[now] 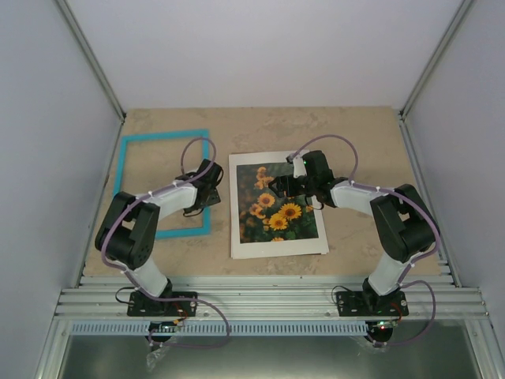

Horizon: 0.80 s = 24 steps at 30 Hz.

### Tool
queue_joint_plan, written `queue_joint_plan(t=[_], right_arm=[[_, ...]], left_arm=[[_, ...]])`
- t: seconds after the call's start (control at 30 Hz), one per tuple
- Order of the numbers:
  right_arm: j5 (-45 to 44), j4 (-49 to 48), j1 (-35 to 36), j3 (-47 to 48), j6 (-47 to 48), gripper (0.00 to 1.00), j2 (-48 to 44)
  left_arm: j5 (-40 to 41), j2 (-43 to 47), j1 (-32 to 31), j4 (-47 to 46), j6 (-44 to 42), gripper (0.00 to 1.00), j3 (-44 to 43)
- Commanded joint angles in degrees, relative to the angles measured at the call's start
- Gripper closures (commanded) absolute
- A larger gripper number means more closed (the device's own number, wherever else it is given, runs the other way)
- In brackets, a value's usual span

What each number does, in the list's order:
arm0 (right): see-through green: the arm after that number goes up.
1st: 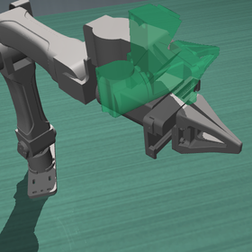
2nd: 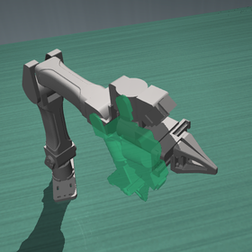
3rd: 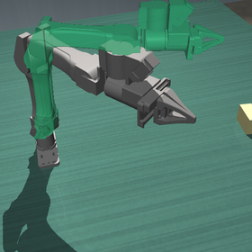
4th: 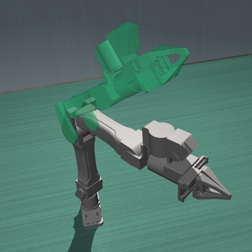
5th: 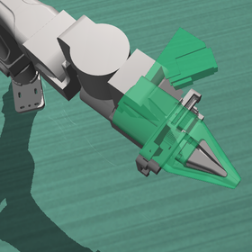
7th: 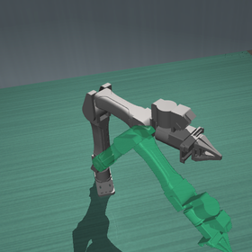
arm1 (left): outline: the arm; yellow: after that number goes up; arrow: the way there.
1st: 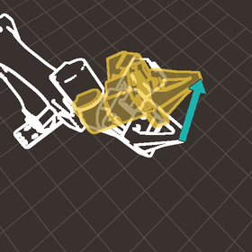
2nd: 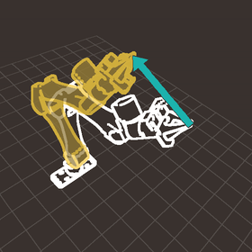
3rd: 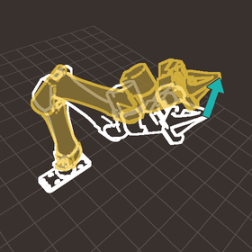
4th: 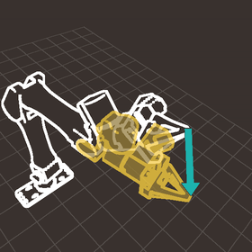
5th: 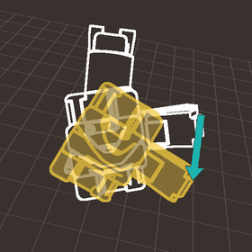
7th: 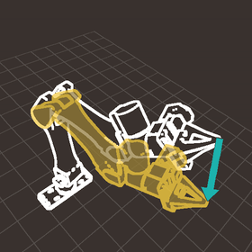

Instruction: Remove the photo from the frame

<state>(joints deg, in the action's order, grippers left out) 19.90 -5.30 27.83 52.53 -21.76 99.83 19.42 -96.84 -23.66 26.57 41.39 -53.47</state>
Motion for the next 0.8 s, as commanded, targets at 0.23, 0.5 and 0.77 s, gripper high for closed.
queue_joint_plan(t=[0.23, 0.5, 0.77], right_arm=[[-6.00, 6.20, 6.33, 4.28, 4.01, 0.14, -2.18], [-13.21, 13.03, 8.89, -1.78, 3.51, 0.13, -9.45], [-16.50, 20.98, 4.72, -9.79, -0.73, 0.02, -17.67]], left_arm=[[-9.00, 18.71, -0.69, -10.43, 1.41, 0.18, 12.04], [-20.00, 31.87, -5.70, -17.08, 3.35, 0.14, 20.96], [-25.02, 33.57, -11.32, -24.61, 5.52, 0.11, 27.36]])
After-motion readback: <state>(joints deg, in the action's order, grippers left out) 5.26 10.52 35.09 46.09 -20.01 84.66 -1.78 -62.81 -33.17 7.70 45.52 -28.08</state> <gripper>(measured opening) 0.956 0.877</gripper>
